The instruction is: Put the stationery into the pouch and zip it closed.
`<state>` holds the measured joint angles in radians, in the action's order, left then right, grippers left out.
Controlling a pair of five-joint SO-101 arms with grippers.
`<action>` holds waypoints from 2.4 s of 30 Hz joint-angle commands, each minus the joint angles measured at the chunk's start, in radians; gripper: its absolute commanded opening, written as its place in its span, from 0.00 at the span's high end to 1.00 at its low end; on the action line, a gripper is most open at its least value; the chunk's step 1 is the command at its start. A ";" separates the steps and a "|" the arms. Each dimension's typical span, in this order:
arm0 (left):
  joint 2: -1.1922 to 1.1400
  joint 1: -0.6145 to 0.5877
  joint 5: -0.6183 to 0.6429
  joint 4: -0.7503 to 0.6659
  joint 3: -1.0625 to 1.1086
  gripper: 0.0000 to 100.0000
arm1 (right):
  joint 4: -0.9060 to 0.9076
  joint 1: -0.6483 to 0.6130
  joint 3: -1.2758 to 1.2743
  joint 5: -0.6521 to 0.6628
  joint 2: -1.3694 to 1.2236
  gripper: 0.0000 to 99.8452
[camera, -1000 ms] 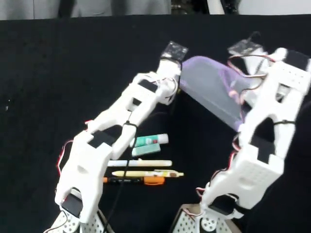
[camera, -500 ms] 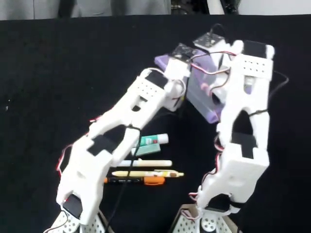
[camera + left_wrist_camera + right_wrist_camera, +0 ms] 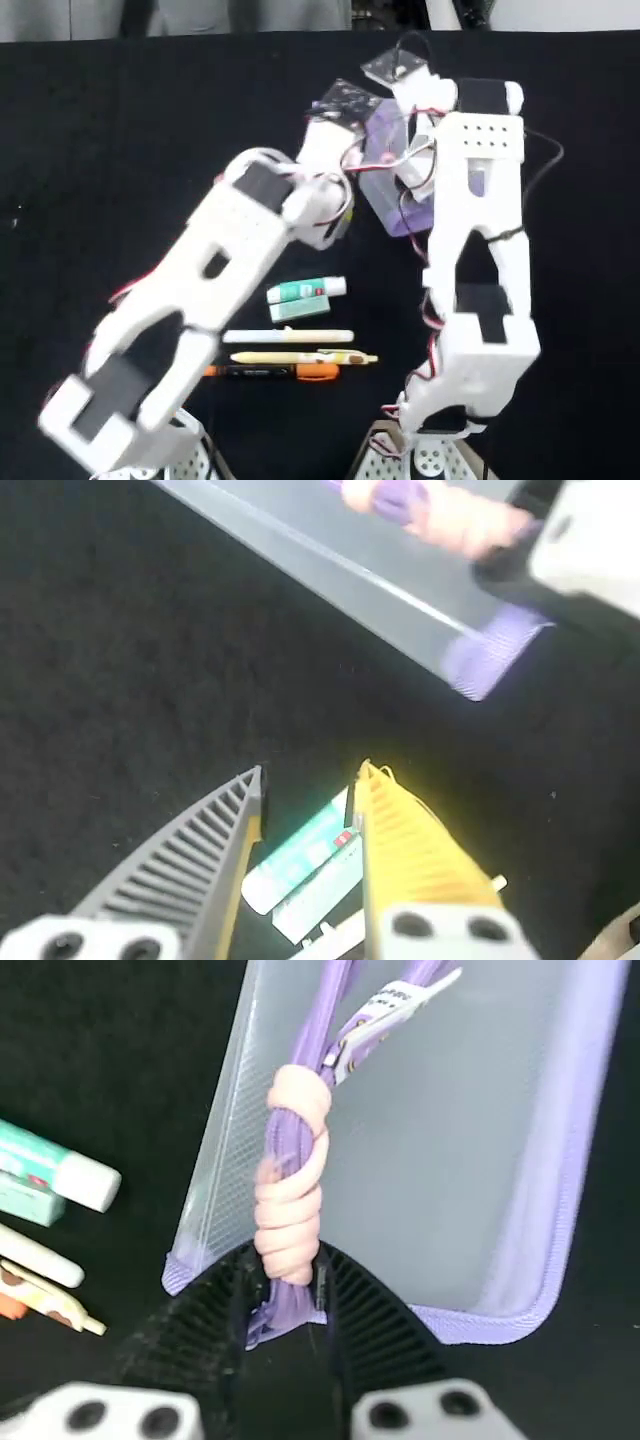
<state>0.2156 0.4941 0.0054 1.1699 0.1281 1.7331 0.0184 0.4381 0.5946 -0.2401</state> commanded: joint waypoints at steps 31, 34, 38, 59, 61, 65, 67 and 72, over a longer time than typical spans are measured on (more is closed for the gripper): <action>0.689 -0.022 0.130 -0.905 0.992 0.76 | -0.489 -0.196 -0.730 -0.239 0.783 0.99; 0.678 0.012 0.137 -0.954 0.992 0.76 | -0.525 -0.193 -0.794 -0.239 0.835 0.99; 0.678 0.016 0.161 -1.016 0.992 0.76 | -0.529 -0.195 -0.817 -0.239 0.869 0.99; 0.690 0.084 0.333 -0.890 0.944 0.76 | -0.597 -0.192 -0.872 -0.239 0.872 0.99; 0.692 0.087 0.333 -0.890 0.943 0.76 | -0.597 -0.192 -0.872 -0.239 0.872 0.99; 0.700 0.087 0.334 -0.888 0.943 0.76 | -0.598 -0.192 -0.872 -0.239 0.872 0.99; 0.741 0.087 0.334 -0.885 0.952 0.76 | -0.598 -0.192 -0.872 -0.239 0.871 0.99; 0.905 0.088 0.330 -0.773 0.949 0.76 | -0.600 -0.192 -0.874 -0.239 0.871 0.99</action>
<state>1.0303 0.5708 0.3307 0.3567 1.1393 1.1592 -0.1642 -0.4396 0.3629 0.5900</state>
